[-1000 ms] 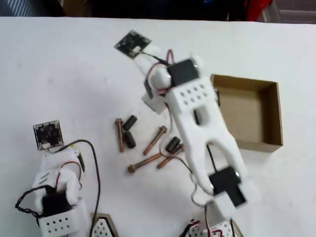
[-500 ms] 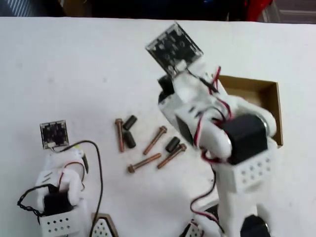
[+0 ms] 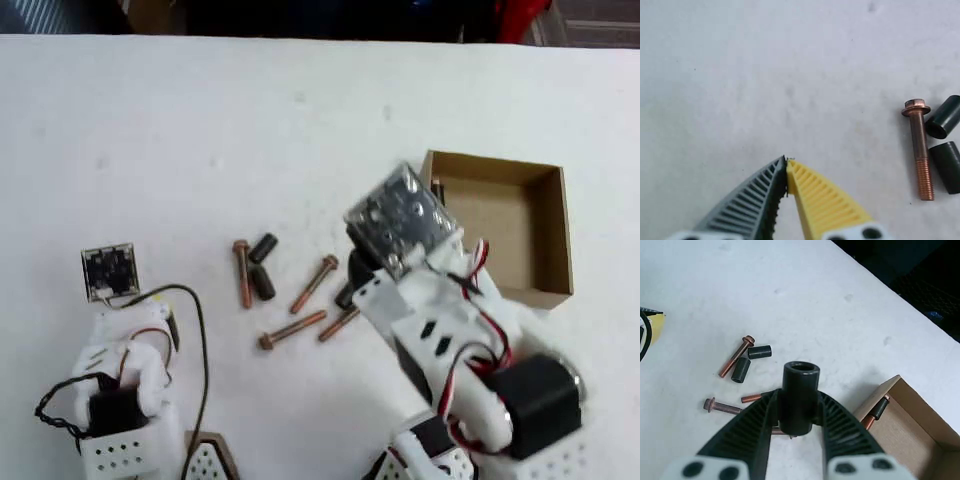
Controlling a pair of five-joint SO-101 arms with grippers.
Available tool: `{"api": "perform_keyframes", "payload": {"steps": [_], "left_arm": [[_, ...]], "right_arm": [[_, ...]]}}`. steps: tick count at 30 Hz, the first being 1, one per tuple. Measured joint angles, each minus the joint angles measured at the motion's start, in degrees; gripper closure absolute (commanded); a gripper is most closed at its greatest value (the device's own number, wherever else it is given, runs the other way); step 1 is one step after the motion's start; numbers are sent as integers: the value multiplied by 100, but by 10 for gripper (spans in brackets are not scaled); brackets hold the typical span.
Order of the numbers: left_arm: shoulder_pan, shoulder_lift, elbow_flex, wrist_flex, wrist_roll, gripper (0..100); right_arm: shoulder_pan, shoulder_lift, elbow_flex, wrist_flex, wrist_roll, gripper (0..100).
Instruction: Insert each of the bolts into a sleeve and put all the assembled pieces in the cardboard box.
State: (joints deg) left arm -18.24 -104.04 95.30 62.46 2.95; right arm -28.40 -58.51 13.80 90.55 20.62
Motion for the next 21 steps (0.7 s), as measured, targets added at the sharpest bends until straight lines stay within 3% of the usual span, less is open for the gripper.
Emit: {"api": "perform_keyframes", "payload": {"steps": [11, 16, 21], "left_arm": [[70, 0, 0, 0, 0, 979], [633, 0, 0, 0, 9, 979], [862, 0, -26, 0, 9, 979]], "right_arm": [[9, -1776, 2013, -651, 9, 981], [26, -2444, 2681, -862, 9, 981], [791, -3095, 3622, -1618, 9, 981]]}}
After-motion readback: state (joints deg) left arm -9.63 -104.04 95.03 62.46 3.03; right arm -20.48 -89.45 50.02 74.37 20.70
